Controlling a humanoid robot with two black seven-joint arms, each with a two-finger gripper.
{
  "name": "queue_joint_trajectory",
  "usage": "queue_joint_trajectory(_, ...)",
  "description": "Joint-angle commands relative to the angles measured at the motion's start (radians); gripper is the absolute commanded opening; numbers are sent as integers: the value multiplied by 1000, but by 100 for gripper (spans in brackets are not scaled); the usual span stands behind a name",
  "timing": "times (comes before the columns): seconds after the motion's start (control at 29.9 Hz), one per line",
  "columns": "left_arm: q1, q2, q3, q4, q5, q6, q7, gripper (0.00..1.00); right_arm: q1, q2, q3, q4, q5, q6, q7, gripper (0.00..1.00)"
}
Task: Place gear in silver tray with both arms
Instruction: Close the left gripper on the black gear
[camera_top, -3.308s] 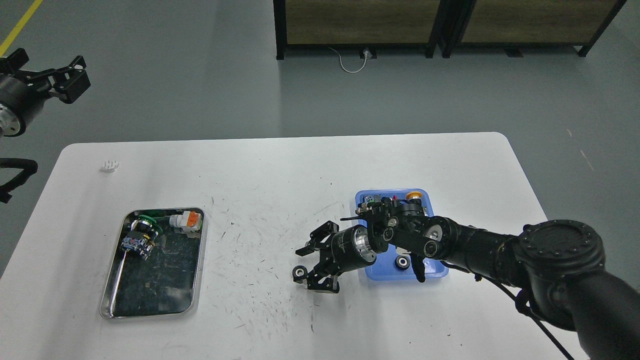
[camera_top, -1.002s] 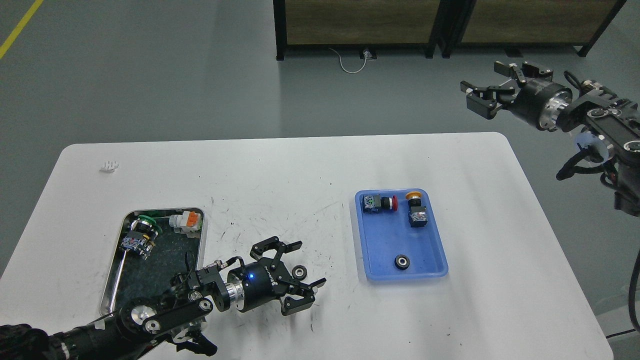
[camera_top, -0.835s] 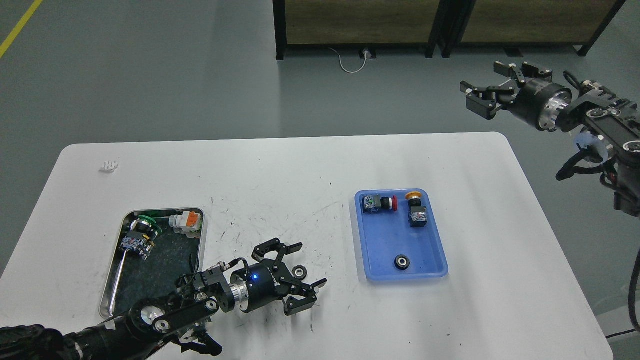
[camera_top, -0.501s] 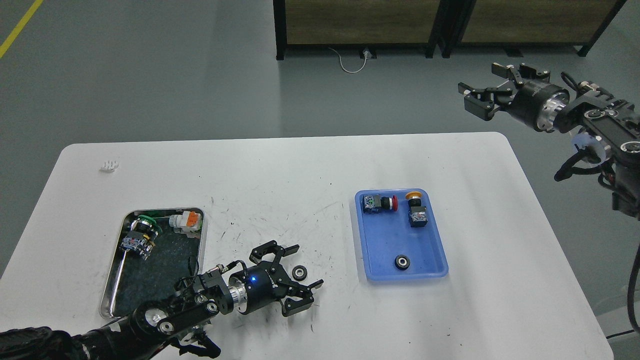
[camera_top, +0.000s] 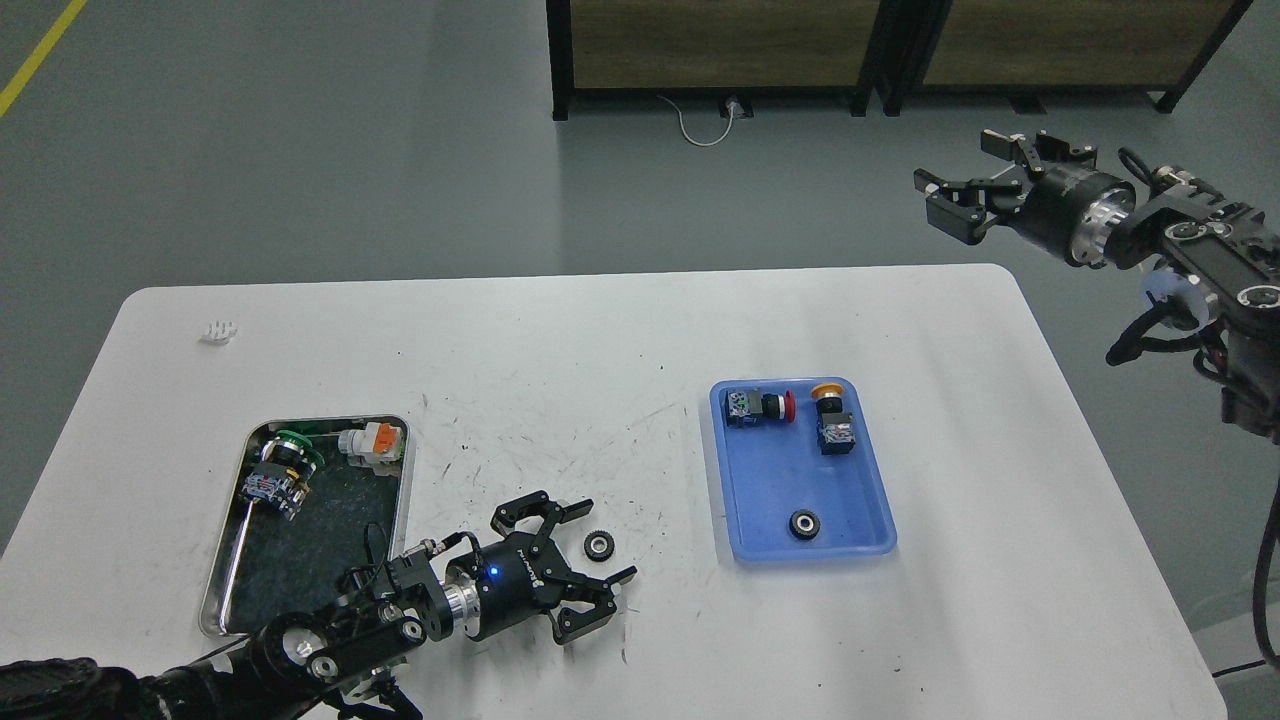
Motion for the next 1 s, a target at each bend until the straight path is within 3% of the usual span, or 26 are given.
queue_joint_trajectory(0.0,-5,0,1,0,-1,-1,0,80,0,0,1,-2,0,0,0,86)
queue_joint_trajectory(0.17,-11,1,0,0,-1,-4,0,70,0,0,1,-2,0,0,0,86)
queue_joint_trajectory(0.77,-8,15,1,-4,-4,-10,-7,53,-2,1,1,-2,-5,0,0,86)
queue_joint_trajectory(0.97,-11,15,3,-6,-4,-10,-7,42,-2,1,0,-2,-6,0,0,86)
